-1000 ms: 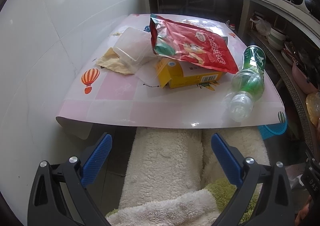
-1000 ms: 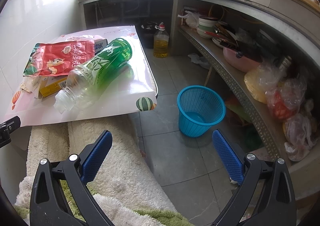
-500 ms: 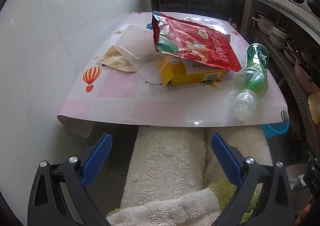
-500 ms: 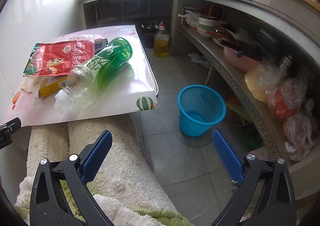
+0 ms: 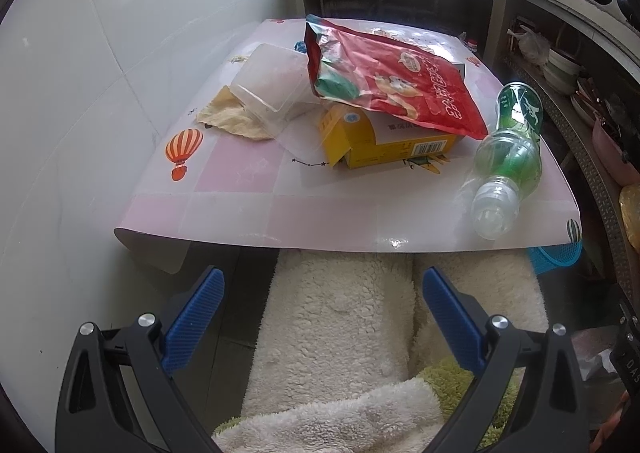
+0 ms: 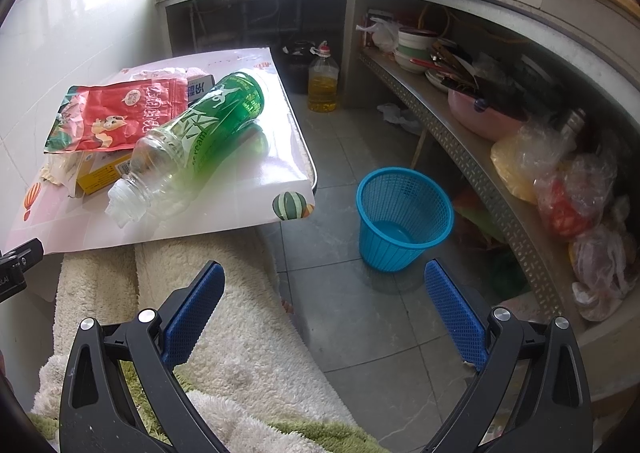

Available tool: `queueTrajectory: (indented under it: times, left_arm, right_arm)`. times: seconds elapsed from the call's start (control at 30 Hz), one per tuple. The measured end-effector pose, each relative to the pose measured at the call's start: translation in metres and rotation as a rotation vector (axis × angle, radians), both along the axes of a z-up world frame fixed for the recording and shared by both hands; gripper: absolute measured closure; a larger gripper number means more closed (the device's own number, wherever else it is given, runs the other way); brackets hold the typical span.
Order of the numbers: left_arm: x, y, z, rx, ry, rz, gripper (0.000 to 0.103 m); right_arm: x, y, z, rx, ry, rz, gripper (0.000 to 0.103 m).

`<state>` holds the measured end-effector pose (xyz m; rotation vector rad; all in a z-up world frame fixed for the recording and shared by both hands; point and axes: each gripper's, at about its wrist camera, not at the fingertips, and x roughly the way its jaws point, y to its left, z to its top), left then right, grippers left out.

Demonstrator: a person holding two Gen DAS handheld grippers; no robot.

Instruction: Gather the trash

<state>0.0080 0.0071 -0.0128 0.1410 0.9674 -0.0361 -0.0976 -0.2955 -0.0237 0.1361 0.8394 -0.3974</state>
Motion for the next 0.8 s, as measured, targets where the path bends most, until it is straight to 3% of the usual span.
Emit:
queueTrajectory:
  times: [0.4,0.8]
  left_arm:
    - [0.014,-0.002,0.000,0.000,-0.006,-0.013,0.006]
    - [0.047,-0.024,0.017,-0.049,-0.058,-0.134,0.006]
  right_arm:
    - [0.016,-0.008,-0.004,-0.004,0.029,0.000,0.008]
    - [0.048,-0.032,0.004,0.116,0.006,0.031,0.008]
